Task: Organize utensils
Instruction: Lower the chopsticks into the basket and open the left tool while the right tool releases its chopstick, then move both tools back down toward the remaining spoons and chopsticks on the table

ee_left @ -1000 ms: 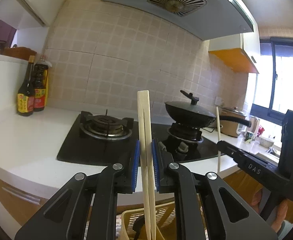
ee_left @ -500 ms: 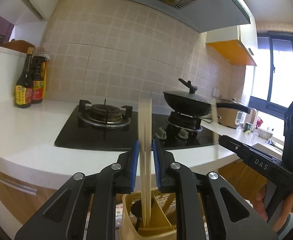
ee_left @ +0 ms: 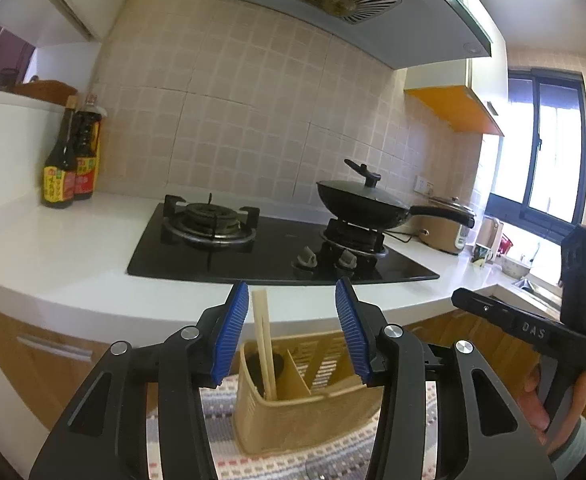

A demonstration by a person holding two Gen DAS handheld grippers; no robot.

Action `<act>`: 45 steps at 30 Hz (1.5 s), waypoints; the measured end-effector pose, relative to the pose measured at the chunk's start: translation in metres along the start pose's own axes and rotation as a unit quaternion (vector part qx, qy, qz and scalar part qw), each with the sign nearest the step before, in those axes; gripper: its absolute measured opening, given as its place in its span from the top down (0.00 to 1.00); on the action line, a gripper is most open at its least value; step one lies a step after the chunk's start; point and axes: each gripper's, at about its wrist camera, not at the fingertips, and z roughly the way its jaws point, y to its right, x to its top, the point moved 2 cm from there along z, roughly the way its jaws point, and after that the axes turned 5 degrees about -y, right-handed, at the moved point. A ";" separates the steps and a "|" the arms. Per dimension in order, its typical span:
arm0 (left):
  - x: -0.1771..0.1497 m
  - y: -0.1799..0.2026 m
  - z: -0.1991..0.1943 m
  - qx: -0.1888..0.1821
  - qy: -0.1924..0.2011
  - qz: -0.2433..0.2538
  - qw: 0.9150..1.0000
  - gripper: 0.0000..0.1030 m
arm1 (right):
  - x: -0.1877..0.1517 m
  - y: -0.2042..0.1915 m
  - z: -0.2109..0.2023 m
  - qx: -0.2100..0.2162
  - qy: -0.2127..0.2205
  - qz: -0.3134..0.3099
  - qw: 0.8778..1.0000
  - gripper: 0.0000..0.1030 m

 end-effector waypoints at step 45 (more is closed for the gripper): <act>-0.187 0.028 0.009 -0.046 -0.405 -0.005 0.913 0.59 | -0.174 -0.007 0.028 -0.010 -0.361 0.000 0.932 0.64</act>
